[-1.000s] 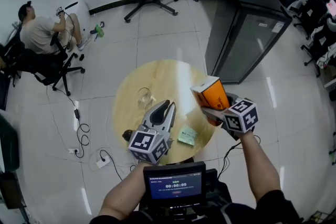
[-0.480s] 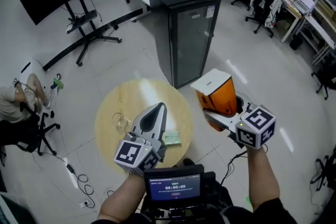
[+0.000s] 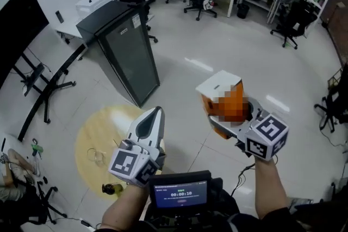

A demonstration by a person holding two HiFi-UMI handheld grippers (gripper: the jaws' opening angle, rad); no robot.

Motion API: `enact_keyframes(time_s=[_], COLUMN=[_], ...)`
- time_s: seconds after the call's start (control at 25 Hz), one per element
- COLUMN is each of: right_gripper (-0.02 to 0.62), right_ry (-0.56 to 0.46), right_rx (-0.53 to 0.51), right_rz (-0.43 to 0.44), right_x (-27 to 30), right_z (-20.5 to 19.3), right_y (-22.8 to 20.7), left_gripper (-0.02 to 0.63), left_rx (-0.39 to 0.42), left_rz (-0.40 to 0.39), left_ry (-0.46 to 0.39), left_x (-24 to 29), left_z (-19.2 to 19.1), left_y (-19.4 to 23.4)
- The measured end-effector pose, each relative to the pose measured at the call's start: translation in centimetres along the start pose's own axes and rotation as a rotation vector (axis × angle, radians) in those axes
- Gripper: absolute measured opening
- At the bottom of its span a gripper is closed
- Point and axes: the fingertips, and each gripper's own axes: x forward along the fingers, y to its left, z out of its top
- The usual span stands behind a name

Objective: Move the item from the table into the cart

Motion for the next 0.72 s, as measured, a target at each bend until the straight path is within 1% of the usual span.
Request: enact_keyframes(time_s=[0.08, 0.16, 0.24, 0.32, 0.4, 0.48, 0.56, 0.64, 0.72], right_gripper=[0.353, 0.353, 0.353, 0.353, 0.353, 0.353, 0.354, 0.354, 0.354], right_ry=[-0.019, -0.032, -0.045, -0.061, -0.079, -0.098, -0.117, -0.129, -0.133], right_rx=[0.007, 0.015, 0.026, 0.039, 0.058, 0.078, 0.093, 0.113, 0.134], right_rz=[-0.061, -0.126, -0.19, -0.262, -0.348, -0.432, -0.522, -0.626, -0.735], right_x=[-5.4, -10.6, -15.7, -21.1, -27.4, -34.3, -40.9, -46.3, -50.8], right_z=[-1.2, -2.4, -2.9, -3.0, -3.8, -5.4, -7.1, -8.6, -9.6], right_y=[-3.2, -6.2, -8.9, -11.9, -15.5, -18.9, -21.9, -24.3, -26.2], left_gripper=[0.002, 0.002, 0.002, 0.002, 0.002, 0.002, 0.002, 0.002, 0.002], left_rx=[0.027, 0.054, 0.047, 0.028, 0.026, 0.037, 0.04, 0.034, 0.039], left_rz=[-0.072, -0.128, -0.185, -0.263, -0.359, -0.453, -0.533, -0.615, -0.708], left_ry=[0.006, 0.025, 0.043, 0.053, 0.061, 0.074, 0.087, 0.101, 0.109], left_x=[3.4, 6.5, 9.6, 13.1, 17.0, 20.3, 23.3, 25.8, 28.0], left_z=[-1.1, -2.5, -3.4, -3.9, -5.1, -7.1, -9.3, -10.7, -11.5], left_y=[-5.6, -10.8, -15.6, -21.2, -28.2, -35.7, -42.2, -47.2, -51.3])
